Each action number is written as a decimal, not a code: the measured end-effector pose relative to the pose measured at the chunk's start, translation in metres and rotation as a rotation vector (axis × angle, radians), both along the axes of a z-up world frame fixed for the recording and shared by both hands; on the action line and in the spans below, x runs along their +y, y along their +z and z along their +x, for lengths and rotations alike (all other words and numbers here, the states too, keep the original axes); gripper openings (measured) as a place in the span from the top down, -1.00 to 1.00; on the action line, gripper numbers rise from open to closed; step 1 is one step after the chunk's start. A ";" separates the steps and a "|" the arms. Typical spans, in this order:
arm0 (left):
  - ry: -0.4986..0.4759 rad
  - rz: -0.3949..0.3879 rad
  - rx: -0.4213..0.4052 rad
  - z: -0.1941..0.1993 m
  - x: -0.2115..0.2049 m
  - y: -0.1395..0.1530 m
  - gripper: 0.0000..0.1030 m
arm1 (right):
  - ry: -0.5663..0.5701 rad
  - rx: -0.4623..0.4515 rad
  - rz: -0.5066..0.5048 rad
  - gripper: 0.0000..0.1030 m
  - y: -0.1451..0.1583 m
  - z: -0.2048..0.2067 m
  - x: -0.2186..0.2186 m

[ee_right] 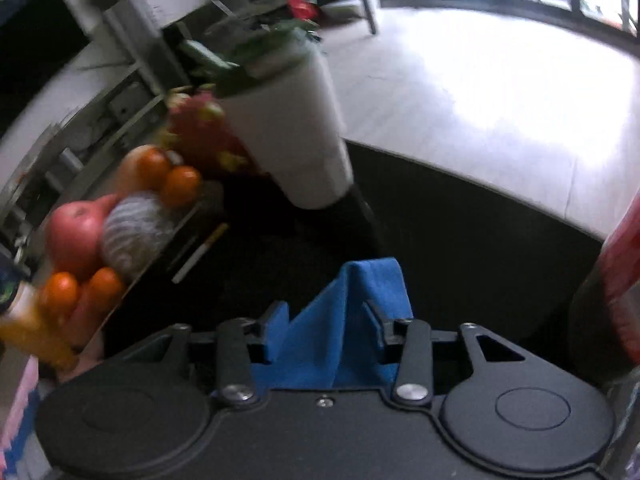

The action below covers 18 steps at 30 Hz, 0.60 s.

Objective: Fold clothes

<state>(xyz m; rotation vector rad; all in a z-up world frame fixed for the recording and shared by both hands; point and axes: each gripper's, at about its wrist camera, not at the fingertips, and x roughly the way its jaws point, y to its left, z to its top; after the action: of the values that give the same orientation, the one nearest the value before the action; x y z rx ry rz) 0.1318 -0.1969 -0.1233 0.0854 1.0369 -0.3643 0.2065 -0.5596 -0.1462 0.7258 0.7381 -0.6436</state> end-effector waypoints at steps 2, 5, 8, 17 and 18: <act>0.002 0.000 0.001 0.001 0.001 -0.002 0.18 | -0.024 -0.009 0.026 0.45 -0.008 0.003 -0.003; 0.007 0.001 0.005 0.003 0.003 -0.005 0.18 | -0.045 -0.044 0.082 0.46 -0.022 0.005 -0.009; 0.018 0.001 0.010 0.004 0.008 -0.007 0.18 | -0.039 -0.077 0.110 0.89 -0.032 0.007 -0.013; 0.024 -0.011 0.004 0.004 0.011 -0.008 0.18 | 0.125 -0.384 0.105 0.97 0.025 -0.001 0.006; 0.023 -0.015 0.005 0.004 0.011 -0.008 0.18 | 0.149 -0.455 0.111 0.97 0.036 -0.005 0.008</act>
<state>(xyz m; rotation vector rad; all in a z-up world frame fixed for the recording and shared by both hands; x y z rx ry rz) 0.1353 -0.1860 -0.1311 0.0591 1.0390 -0.3517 0.2011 -0.5520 -0.1097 0.8723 0.4035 -0.2855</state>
